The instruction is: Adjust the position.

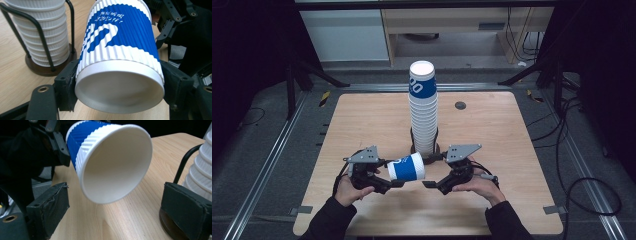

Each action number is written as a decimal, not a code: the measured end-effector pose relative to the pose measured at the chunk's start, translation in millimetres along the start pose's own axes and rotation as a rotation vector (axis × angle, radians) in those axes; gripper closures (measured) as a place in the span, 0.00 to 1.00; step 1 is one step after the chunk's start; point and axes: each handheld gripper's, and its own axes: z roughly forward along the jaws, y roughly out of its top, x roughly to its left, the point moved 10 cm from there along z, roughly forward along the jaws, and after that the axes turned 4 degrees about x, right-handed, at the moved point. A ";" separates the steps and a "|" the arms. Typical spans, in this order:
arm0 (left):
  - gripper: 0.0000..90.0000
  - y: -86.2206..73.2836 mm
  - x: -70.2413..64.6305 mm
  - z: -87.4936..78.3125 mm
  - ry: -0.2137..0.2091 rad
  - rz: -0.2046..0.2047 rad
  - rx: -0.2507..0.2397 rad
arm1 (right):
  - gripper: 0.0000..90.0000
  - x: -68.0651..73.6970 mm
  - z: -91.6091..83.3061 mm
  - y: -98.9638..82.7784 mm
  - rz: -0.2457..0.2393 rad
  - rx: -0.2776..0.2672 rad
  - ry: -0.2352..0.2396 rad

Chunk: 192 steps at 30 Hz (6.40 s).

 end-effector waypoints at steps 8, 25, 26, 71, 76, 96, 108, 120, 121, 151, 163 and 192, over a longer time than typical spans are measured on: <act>0.29 2.1 -11.4 6.1 -0.038 0.028 -0.002 | 0.09 5.3 1.8 3.4 0.004 -0.025 0.036; 0.29 0.0 -24.2 15.6 -0.090 0.058 0.030 | 0.11 21.1 10.8 3.1 0.007 -0.023 0.138; 0.29 0.1 -24.0 15.3 -0.093 0.056 0.029 | 0.12 20.9 10.9 2.7 0.010 -0.020 0.140; 0.18 -20.9 -4.2 17.9 0.084 0.126 0.222 | 0.18 9.5 12.5 -6.1 -0.060 0.216 0.043; 0.19 -26.9 -7.5 22.7 0.066 0.147 0.268 | 0.18 14.3 20.1 -6.9 -0.078 0.254 0.066; 0.29 -27.2 -9.0 21.8 0.021 0.126 0.247 | 0.12 17.4 24.1 1.0 -0.091 0.227 0.078; 0.30 -17.2 10.7 6.4 0.094 0.049 0.136 | 0.08 -1.9 -1.1 22.5 -0.022 0.064 -0.045; 0.30 -0.2 11.2 0.5 0.149 0.028 0.007 | 0.08 -7.3 -16.1 18.4 0.086 -0.036 -0.073; 0.30 1.5 9.5 0.6 0.150 0.033 0.000 | 0.08 -7.2 -15.4 19.3 0.089 -0.044 -0.071; 0.30 5.4 -15.7 19.0 0.112 0.103 0.014 | 0.14 10.1 12.1 26.6 0.186 -0.097 0.100; 0.26 3.5 -11.3 17.8 0.122 0.088 0.025 | 0.18 8.5 8.0 28.5 0.164 -0.110 0.074; 0.22 -21.1 60.2 -19.5 0.344 -0.164 0.015 | 0.18 -48.7 -54.1 16.2 0.178 -0.067 -0.320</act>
